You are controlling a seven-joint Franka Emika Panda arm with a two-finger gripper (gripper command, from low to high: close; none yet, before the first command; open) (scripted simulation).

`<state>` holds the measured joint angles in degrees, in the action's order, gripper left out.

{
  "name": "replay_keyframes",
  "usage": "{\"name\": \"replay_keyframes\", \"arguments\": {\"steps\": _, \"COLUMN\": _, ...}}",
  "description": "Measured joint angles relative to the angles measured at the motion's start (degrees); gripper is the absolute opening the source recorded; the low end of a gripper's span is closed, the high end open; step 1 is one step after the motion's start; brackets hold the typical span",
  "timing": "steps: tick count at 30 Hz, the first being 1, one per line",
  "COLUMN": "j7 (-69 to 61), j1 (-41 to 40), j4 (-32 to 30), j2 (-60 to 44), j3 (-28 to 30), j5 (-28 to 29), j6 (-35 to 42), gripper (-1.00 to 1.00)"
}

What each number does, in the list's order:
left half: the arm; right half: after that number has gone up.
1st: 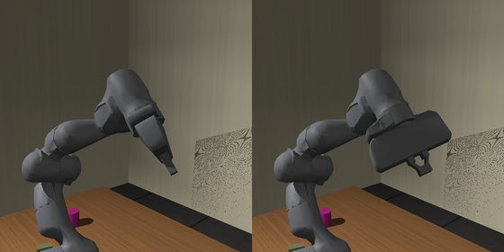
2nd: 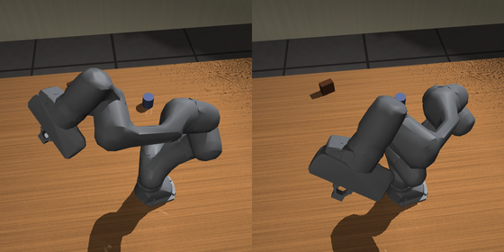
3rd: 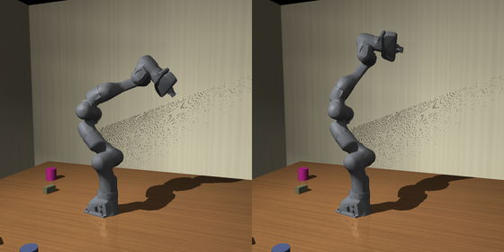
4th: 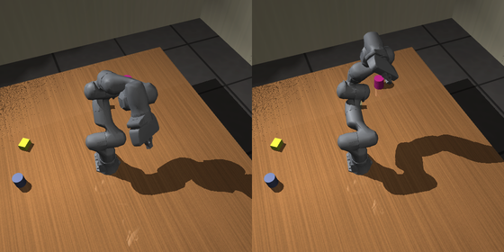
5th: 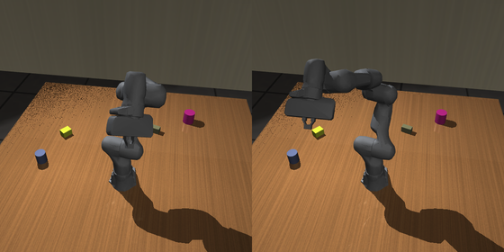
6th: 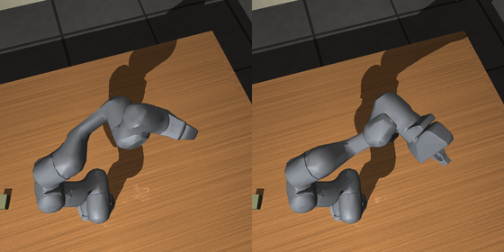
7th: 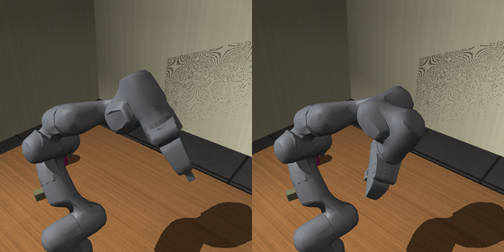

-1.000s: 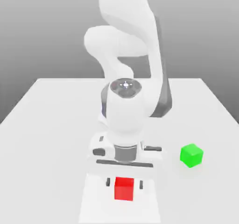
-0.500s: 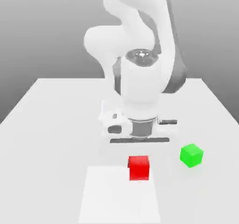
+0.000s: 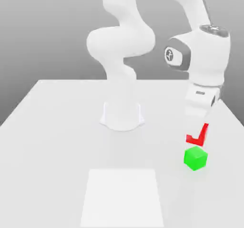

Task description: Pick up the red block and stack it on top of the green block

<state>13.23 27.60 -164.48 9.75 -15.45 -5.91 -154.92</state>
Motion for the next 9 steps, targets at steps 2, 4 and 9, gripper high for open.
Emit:
{"name": "replay_keyframes", "arguments": {"steps": 2, "j7": 1.0, "j1": -0.4, "j4": 0.0, "j2": -3.2, "j3": -0.3, "j5": 2.0, "j6": -3.2, "gripper": -1.0}}
{"name": "replay_keyframes", "arguments": {"steps": 4, "j7": 2.8, "j1": -1.0, "j4": 0.1, "j2": -7.0, "j3": -0.2, "j5": 4.7, "j6": -6.8, "gripper": -1.0}}
{"name": "replay_keyframes", "arguments": {"steps": 9, "j7": 5.9, "j1": -0.5, "j4": 0.3, "j2": -12.4, "j3": 1.3, "j5": 9.2, "j6": -11.8, "gripper": 1.0}}
